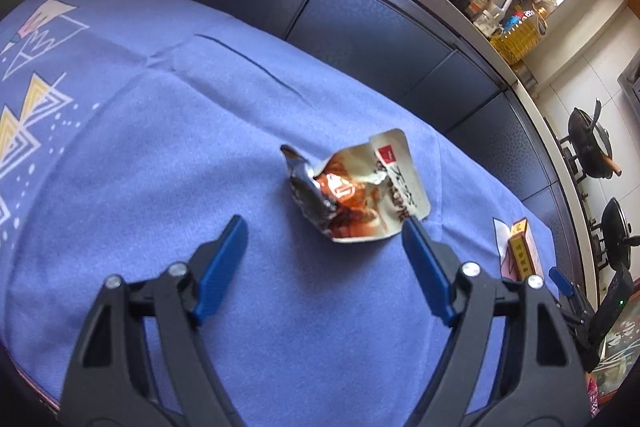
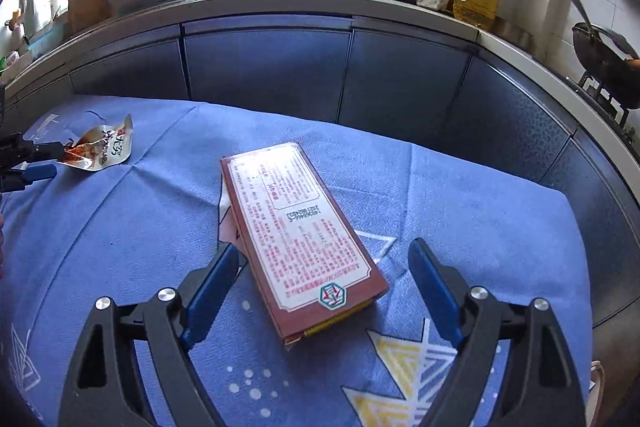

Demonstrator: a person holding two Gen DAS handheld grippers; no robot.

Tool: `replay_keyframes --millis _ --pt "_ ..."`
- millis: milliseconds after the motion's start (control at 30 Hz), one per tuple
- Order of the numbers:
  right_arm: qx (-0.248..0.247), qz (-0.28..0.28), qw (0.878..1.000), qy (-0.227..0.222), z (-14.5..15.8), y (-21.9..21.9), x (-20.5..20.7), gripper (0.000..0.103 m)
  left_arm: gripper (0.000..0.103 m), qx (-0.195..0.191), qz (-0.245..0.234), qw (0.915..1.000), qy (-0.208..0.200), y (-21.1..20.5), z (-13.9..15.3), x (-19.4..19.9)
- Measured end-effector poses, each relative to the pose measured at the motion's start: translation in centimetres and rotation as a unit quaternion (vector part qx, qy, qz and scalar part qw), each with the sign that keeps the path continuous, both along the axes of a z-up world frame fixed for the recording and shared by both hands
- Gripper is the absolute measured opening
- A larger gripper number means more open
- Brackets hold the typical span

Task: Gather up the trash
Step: 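Grasp the crumpled silver snack wrapper with left gripper and lift it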

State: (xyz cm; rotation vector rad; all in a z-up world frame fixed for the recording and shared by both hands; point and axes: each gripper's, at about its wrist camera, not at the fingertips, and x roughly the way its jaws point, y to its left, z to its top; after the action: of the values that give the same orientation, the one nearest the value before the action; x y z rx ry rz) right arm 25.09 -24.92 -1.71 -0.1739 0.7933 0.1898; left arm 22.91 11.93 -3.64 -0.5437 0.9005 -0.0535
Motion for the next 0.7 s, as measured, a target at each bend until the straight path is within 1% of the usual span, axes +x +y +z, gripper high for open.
replay_keyframes --millis 100,133,167,200,233,267,300,333,467,533,700 --pt "0.005 0.001 1.000 0.015 -0.7 0.1 1.0 0.086 0.076 -0.001 0.006 1.0000 0.000 0.0 0.0 0.7" --pt "0.005 0.000 1.000 0.022 -0.9 0.3 1.2 0.086 0.071 0.001 0.008 1.0000 -0.001 -0.1 0.0 0.8" --pt "0.009 0.001 0.999 0.034 -1.2 0.5 1.4 0.086 0.063 0.004 0.006 1.0000 -0.001 -0.2 -0.1 0.9" --pt "0.017 0.003 0.999 0.045 -1.5 0.6 1.5 0.086 0.040 0.003 -0.001 1.0000 0.004 -0.4 -0.3 1.2" --pt "0.022 0.003 0.998 0.053 -1.7 0.7 1.5 0.083 0.032 0.004 -0.005 1.0000 0.006 -0.6 -0.5 1.4" --pt "0.020 0.000 0.998 0.055 -1.9 0.9 1.2 0.080 0.032 0.008 -0.004 1.0000 0.001 -0.7 -0.5 1.3" --pt "0.013 -0.002 0.999 0.053 -2.0 1.1 1.0 0.073 0.029 0.009 -0.008 0.9999 0.000 -0.9 -0.6 1.3" --pt "0.011 0.000 0.999 0.048 -2.0 1.2 0.6 0.072 0.028 0.008 -0.012 0.9999 -0.003 -1.1 -0.6 1.1" --pt "0.021 0.009 0.999 0.030 -1.3 1.5 -1.6 0.069 0.026 0.011 -0.024 0.9996 -0.013 -1.7 -0.5 -0.1" --pt "0.028 0.018 0.999 0.021 -0.7 1.9 -3.2 0.068 0.023 0.010 -0.033 0.9992 -0.019 -2.2 -0.2 -1.2" --pt "0.058 0.030 0.998 0.021 -0.1 2.8 -8.0 0.066 0.015 0.037 -0.062 0.9965 -0.042 -4.4 0.6 -4.6"
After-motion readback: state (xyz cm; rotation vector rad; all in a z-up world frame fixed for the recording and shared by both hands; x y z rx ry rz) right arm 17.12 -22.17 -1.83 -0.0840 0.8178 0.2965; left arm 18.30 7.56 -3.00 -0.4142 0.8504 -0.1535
